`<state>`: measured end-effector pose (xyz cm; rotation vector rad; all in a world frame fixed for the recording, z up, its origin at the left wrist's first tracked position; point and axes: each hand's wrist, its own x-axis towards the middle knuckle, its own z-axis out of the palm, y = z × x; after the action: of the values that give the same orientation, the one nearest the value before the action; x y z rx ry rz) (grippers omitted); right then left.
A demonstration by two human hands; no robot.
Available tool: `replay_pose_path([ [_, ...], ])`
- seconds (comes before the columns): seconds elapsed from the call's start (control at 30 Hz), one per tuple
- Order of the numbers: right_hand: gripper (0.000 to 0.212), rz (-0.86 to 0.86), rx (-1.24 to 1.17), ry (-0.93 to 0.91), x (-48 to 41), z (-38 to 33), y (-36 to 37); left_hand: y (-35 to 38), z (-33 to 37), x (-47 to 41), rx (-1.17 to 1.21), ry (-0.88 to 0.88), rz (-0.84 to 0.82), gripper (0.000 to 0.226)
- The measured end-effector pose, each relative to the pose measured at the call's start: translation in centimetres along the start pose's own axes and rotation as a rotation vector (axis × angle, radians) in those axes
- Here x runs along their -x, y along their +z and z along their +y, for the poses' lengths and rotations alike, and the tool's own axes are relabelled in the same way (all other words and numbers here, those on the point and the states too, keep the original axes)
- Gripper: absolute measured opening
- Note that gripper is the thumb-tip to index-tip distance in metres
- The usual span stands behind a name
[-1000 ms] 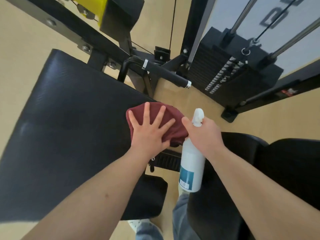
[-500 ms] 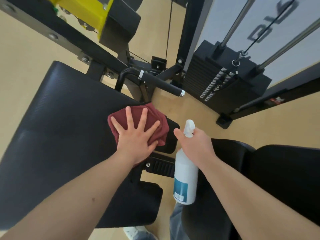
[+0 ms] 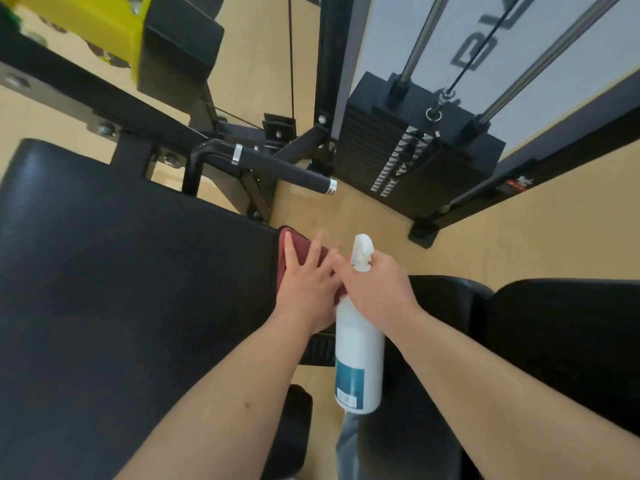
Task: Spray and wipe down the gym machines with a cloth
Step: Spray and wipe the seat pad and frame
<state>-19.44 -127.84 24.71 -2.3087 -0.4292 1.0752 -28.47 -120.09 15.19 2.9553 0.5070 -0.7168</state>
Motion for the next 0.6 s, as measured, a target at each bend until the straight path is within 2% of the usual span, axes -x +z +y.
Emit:
replay_pose_path([
  [0.13, 0.027, -0.007, 0.032, -0.021, -0.2, -0.1, 0.6, 0.4, -1.5, 1.0, 0.038, -0.001, 0.053, 0.079],
  [0.6, 0.029, -0.158, 0.197, -0.167, 1.6, -6.1, 4.2, 0.0, -11.8, 9.6, 0.054, -0.463, 0.182, 0.082],
])
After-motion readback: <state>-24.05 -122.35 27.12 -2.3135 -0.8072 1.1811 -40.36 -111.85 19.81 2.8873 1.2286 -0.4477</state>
